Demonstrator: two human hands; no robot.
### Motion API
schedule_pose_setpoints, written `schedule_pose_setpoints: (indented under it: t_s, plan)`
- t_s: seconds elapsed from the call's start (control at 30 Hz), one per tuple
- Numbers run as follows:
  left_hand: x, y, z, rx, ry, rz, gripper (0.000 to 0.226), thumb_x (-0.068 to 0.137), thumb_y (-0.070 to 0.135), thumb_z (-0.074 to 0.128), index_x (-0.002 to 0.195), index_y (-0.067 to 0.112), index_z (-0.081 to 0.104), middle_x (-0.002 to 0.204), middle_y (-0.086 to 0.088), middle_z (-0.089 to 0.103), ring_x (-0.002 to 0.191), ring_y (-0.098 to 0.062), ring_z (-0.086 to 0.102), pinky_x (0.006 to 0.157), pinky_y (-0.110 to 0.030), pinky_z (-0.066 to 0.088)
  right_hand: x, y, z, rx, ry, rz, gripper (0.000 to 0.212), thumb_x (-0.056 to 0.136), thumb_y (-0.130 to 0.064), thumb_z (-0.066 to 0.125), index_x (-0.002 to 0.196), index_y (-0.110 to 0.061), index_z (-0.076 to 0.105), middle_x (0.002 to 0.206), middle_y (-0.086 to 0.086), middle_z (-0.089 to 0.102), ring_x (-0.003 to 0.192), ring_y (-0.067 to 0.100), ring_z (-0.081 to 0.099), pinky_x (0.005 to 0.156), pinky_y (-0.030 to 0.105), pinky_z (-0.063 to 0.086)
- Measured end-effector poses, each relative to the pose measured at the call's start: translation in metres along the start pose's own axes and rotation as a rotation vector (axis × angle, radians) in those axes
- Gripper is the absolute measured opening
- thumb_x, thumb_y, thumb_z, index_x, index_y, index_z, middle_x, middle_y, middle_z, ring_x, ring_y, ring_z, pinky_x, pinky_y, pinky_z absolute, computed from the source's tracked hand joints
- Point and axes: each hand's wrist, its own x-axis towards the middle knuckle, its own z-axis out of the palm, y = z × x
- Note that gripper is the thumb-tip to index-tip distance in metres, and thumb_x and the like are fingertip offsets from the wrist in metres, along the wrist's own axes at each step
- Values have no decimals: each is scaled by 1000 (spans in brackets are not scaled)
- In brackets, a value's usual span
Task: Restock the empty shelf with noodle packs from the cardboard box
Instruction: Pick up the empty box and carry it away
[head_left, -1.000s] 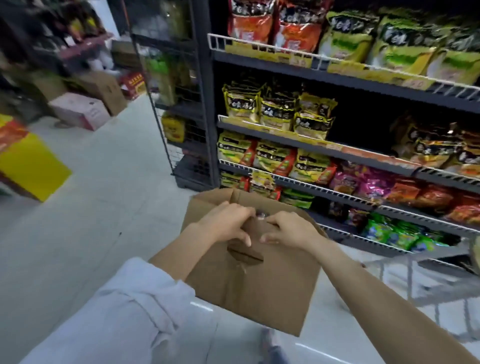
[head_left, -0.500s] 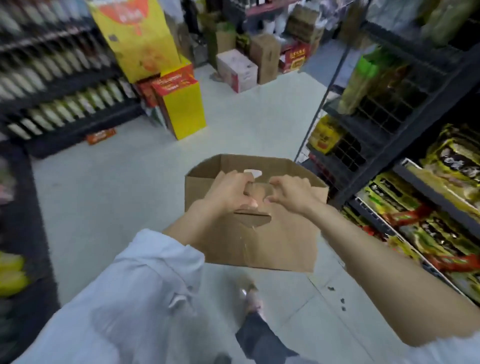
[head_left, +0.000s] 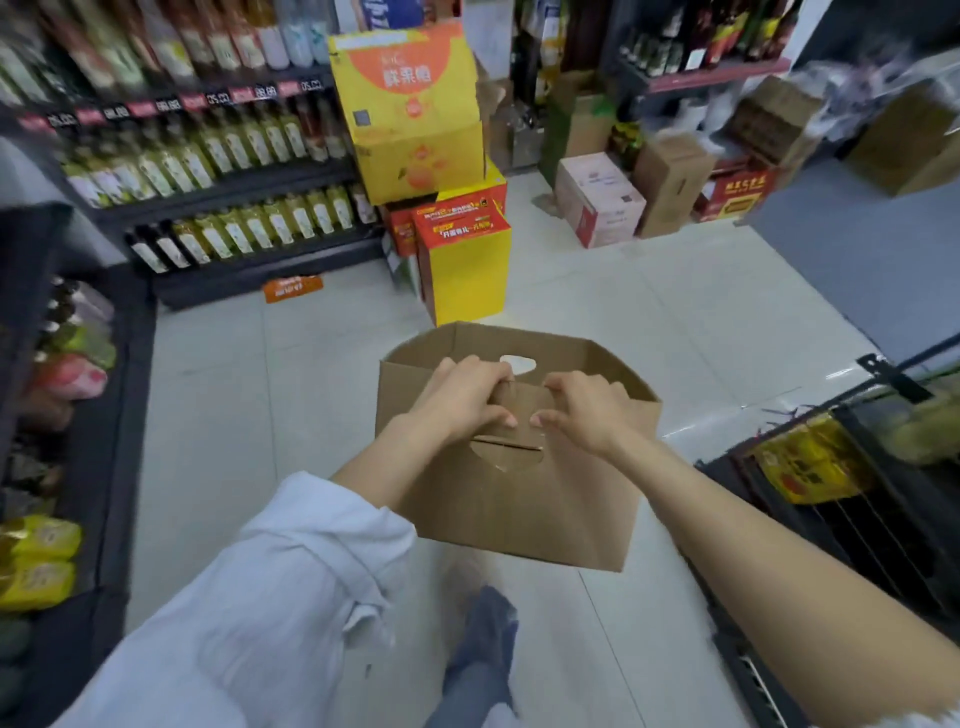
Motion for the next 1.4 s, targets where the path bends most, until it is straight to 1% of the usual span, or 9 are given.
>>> schedule_pose_setpoints:
  t_s: [0.1, 0.27, 0.5, 0.67, 0.8, 1.03, 1.13, 1.27, 1.4]
  plan:
    - [51, -26, -27, 1, 1, -2, 34, 81, 39, 68, 108, 23, 54, 109, -2, 61, 111, -22, 48, 85, -32, 29, 63, -4, -22, 3, -38, -10, 16, 88, -39, 60, 89, -25, 52, 95, 4, 66, 104, 29, 58, 73, 33, 29]
    - [128, -58, -63, 48, 31, 1, 32, 81, 40, 68, 104, 23, 55, 106, 1, 63, 109, -22, 50, 86, -35, 31, 156, -4, -58, -10, -45, -4, 31, 83, -46, 65, 106, -25, 63, 104, 4, 67, 105, 26, 60, 70, 30, 36]
    - [266, -105, -107, 214, -8, 86, 28, 80, 40, 69, 95, 23, 52, 106, 2, 63, 104, -19, 50, 86, -32, 32, 291, 7, -98, -45, -141, -34, 36, 80, -46, 65, 64, -24, 42, 81, 0, 58, 88, 25, 60, 65, 31, 41]
    - [369, -123, -130, 189, -48, 60, 28, 81, 42, 67, 89, 22, 49, 105, 1, 63, 104, -20, 50, 87, -34, 33, 394, 38, -139, -104, -171, -70, 26, 78, -40, 62, 65, -24, 46, 77, -1, 59, 78, 23, 57, 61, 30, 39]
    - [433, -140, -146, 240, -4, 49, 32, 85, 44, 61, 105, 20, 53, 112, 1, 60, 111, -20, 47, 92, -34, 32, 463, 51, -161, -131, -147, -107, 18, 80, -37, 59, 73, -22, 52, 81, 1, 62, 83, 25, 59, 61, 31, 38]
    - [510, -200, -175, 239, 74, -105, 46, 83, 37, 64, 125, 22, 50, 140, -8, 38, 133, -23, 30, 114, -37, 12, 566, 28, -167, -60, -116, -133, 19, 85, -32, 57, 92, -15, 60, 93, 10, 64, 93, 32, 60, 65, 31, 37]
    - [536, -226, -188, -199, 86, -384, 62, 82, 28, 70, 135, 33, 39, 158, -14, 1, 144, -34, 12, 118, -45, 17, 612, 16, -164, -35, -77, -112, 22, 88, -32, 56, 100, -15, 61, 101, 12, 65, 99, 34, 60, 69, 34, 41]
    - [572, -273, -194, -835, -34, -519, 87, 94, 24, 56, 150, 36, -9, 151, -6, 33, 127, -30, 46, 104, -37, 41, 663, -7, -146, -7, -29, -116, 17, 89, -30, 56, 98, -16, 58, 96, 9, 66, 94, 31, 61, 70, 35, 44]
    - [607, -314, -195, -1223, 11, -807, 93, 91, 43, 55, 150, 25, -15, 138, -6, 45, 104, -32, 62, 86, -48, 55, 705, -27, -124, -10, -39, -152, 13, 91, -26, 53, 100, -17, 57, 93, 5, 64, 89, 27, 62, 65, 31, 39]
